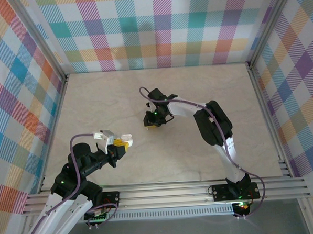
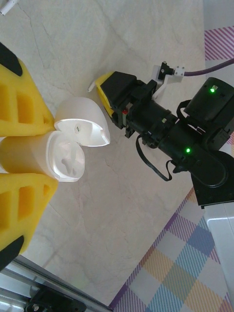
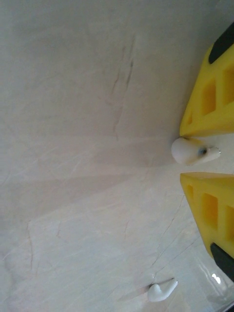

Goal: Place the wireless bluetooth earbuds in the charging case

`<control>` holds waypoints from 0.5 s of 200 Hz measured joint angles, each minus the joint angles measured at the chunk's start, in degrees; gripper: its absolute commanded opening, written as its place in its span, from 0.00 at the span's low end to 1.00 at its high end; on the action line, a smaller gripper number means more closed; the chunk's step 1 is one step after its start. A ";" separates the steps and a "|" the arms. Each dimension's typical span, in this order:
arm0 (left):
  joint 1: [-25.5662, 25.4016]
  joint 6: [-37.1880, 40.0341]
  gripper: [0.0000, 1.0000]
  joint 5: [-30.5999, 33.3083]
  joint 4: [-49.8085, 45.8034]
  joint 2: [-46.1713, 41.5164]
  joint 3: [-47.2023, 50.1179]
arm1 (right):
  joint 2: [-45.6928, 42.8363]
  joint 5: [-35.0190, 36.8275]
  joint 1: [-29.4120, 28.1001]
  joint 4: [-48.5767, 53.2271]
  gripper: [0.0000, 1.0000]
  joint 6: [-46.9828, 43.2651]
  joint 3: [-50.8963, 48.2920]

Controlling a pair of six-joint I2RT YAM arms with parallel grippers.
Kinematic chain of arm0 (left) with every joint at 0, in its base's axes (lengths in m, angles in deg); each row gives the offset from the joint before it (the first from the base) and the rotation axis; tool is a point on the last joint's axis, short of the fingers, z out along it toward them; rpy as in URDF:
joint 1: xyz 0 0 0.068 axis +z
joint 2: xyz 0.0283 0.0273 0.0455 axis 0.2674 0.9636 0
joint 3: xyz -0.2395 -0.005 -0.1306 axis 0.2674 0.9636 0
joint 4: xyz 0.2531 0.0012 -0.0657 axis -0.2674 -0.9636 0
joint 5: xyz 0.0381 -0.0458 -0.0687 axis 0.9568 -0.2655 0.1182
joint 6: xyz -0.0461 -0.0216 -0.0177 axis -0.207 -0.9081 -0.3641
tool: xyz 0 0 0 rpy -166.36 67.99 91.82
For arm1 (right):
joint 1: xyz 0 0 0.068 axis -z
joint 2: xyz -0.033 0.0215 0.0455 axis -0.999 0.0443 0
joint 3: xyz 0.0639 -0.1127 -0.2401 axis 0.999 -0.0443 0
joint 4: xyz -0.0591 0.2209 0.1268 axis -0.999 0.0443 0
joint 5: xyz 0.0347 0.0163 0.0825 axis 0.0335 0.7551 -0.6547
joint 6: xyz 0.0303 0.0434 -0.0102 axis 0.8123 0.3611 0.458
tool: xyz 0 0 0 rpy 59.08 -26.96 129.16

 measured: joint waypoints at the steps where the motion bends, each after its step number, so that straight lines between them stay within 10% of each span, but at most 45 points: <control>1: 0.00 -0.02 0.00 0.00 0.00 0.00 0.02 | 0.07 0.00 0.00 -0.02 0.25 0.00 0.07; 100: 0.00 -0.15 0.00 0.02 -0.02 0.04 0.02 | 1.92 0.50 -0.04 3.45 0.20 -0.72 3.69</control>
